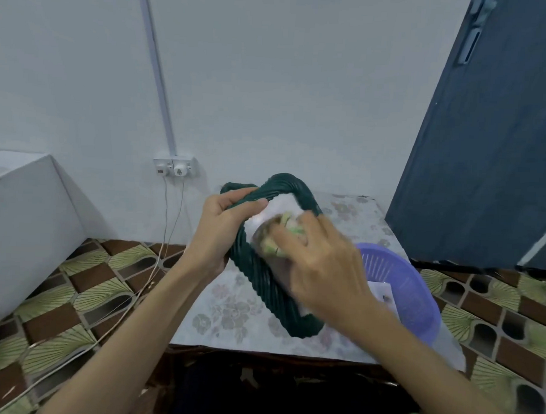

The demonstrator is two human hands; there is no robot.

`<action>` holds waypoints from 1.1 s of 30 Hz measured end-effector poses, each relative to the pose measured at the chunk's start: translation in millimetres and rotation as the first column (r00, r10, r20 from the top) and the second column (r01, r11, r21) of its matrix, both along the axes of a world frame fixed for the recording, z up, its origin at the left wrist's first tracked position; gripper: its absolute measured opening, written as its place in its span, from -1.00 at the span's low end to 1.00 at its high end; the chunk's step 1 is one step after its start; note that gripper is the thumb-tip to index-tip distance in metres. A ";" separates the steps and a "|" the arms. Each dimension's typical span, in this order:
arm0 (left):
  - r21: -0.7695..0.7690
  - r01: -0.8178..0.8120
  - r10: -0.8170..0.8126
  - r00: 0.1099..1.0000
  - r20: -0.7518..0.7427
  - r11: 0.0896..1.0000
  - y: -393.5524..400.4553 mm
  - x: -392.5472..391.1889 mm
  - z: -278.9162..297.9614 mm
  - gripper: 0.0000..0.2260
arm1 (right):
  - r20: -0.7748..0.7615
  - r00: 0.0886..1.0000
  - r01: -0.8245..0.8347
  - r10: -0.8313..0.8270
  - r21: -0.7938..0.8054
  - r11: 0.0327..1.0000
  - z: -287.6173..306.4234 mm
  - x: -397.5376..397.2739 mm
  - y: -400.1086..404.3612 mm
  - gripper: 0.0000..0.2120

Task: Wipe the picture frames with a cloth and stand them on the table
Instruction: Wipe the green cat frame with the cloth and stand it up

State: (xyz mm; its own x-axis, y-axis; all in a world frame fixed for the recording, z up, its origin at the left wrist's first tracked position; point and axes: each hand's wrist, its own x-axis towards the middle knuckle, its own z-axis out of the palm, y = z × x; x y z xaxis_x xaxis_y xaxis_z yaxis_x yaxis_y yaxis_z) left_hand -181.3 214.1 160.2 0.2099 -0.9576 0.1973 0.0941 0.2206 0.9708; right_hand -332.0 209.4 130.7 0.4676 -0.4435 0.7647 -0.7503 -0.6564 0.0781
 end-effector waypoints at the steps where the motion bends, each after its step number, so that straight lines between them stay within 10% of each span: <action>1: -0.002 -0.001 0.001 1.000 -0.016 1.000 0.7 3.1 -1.2 -0.82 | -0.050 0.997 -0.054 0.053 -0.005 0.999 -11.6 0.0 6.7 -0.70; 33: 0.035 -0.046 0.047 0.998 -0.040 0.998 7.5 17.1 -31.2 -0.84 | -0.040 0.999 -0.001 0.009 0.189 0.982 -41.3 -4.5 1.8 -0.65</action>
State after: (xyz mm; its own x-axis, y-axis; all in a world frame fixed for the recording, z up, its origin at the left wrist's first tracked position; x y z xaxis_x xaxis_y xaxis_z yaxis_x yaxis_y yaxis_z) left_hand -164.1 221.6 129.0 0.2616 -0.9526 0.1552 0.1245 0.1927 0.9733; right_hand -336.5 211.3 89.4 0.4993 -0.5753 0.6478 -0.7457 -0.6661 -0.0169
